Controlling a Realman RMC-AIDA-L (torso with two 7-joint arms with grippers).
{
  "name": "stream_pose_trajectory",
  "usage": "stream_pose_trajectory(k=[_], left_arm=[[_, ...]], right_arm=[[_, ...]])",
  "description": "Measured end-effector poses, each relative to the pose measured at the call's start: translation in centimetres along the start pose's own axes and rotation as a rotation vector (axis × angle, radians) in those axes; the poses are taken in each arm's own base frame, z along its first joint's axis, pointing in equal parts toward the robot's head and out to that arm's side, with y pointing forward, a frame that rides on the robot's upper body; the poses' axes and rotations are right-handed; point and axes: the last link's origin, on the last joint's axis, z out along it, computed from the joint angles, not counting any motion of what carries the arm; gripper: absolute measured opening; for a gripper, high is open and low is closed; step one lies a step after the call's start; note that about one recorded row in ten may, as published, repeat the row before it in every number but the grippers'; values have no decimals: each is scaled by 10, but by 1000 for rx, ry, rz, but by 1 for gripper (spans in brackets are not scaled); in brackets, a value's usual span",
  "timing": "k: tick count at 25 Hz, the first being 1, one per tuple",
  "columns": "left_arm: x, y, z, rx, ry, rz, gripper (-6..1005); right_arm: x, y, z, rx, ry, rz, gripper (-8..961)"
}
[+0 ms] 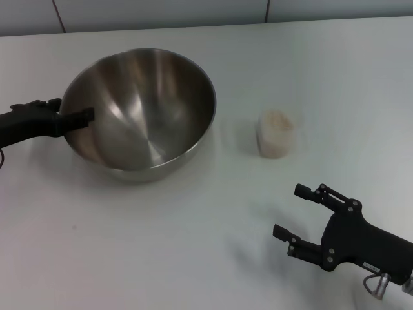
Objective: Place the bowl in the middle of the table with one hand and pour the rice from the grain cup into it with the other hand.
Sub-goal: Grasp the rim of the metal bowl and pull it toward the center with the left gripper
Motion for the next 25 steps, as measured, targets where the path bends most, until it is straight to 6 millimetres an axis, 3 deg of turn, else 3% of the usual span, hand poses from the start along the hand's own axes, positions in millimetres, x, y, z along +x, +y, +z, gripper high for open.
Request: stream_pose_trajectory(k=[12, 25], left_arm=[[10, 5, -2, -38, -8, -4, 719], [19, 10, 7, -53, -69, 9, 171]], right_arm=[[0, 0, 0, 0, -1, 1, 801], [0, 1, -1, 2, 0, 3, 801]])
